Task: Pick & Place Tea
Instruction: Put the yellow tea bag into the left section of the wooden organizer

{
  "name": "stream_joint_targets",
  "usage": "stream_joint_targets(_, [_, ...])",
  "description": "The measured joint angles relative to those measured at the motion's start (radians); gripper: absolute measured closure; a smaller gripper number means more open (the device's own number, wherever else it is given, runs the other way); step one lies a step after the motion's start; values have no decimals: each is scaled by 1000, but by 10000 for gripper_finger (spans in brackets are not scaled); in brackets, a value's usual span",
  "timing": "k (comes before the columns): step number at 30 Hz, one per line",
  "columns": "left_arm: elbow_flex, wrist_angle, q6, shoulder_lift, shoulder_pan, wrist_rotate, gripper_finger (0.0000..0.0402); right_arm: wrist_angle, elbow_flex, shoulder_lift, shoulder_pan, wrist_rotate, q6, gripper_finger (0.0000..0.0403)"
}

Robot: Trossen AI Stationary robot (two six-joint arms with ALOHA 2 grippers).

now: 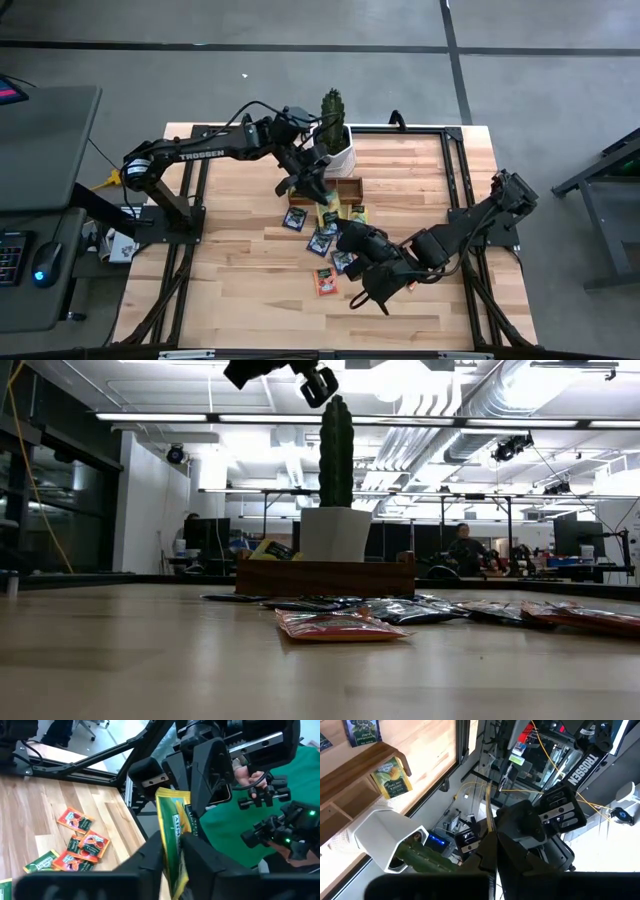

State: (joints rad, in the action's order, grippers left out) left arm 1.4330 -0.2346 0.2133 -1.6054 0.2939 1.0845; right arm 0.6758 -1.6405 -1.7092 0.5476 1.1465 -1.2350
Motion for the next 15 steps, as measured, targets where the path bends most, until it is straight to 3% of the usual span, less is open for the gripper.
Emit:
stream_joint_targets(3, [0, -1, -17, 0, 0, 1, 390, 0, 0, 0, 0, 0, 0, 403])
stream_joint_targets(8, [0, 0, -52, 0, 0, -3, 395, 0, 0, 0, 0, 5, 43, 402])
stream_joint_targets(15, [1, 5, -81, 0, 0, -33, 399, -20, 1, 15, 3, 109, 231, 389])
